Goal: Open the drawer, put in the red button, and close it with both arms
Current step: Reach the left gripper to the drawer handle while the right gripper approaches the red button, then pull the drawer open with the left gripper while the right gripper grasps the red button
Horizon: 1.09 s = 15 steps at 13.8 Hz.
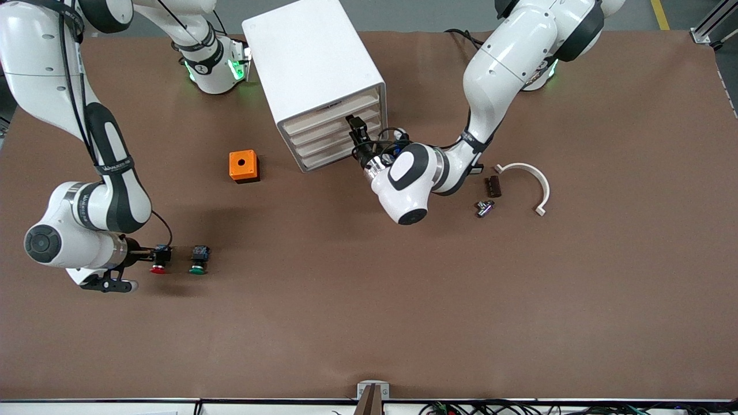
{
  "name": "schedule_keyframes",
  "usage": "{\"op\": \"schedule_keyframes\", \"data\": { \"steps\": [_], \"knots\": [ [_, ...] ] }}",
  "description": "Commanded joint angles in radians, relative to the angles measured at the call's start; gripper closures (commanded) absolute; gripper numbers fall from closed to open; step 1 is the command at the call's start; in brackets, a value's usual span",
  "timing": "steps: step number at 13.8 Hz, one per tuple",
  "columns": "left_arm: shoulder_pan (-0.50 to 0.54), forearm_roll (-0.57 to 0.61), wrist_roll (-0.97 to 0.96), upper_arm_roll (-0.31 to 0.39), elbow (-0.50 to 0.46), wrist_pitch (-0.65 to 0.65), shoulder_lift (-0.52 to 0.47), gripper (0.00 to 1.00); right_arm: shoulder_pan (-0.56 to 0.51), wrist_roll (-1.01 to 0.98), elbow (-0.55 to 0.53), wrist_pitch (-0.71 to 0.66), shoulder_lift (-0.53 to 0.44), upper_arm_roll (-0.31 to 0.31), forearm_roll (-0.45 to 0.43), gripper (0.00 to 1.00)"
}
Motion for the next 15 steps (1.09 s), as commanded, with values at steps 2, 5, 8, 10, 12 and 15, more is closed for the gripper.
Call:
{"op": "schedule_keyframes", "data": {
  "steps": [2,5,8,10,12,15],
  "knots": [
    [-0.038,-0.03,-0.014,0.009,0.023,-0.002,0.023,0.56,-0.007,0.007,-0.047,0.031,-0.019,0.009,-0.023,0.0],
    [-0.03,-0.027,-0.012,0.01,0.023,0.001,0.029,1.0,-0.01,0.007,-0.049,0.037,-0.016,0.009,-0.023,0.0],
    [-0.024,-0.016,-0.008,0.031,0.023,-0.002,0.026,1.0,-0.01,0.007,-0.073,0.084,-0.013,0.009,-0.023,0.0],
    [-0.013,-0.021,-0.017,0.071,0.025,-0.01,0.015,1.0,-0.01,0.009,-0.08,0.1,-0.013,0.009,-0.023,0.0],
    [0.051,-0.019,-0.017,0.073,0.028,-0.015,0.01,1.0,-0.01,0.009,-0.083,0.101,-0.011,0.01,-0.022,0.03],
    [0.136,-0.011,-0.011,0.075,0.055,-0.018,0.01,1.0,-0.01,0.009,-0.083,0.103,-0.011,0.01,-0.022,0.29]
  ]
}}
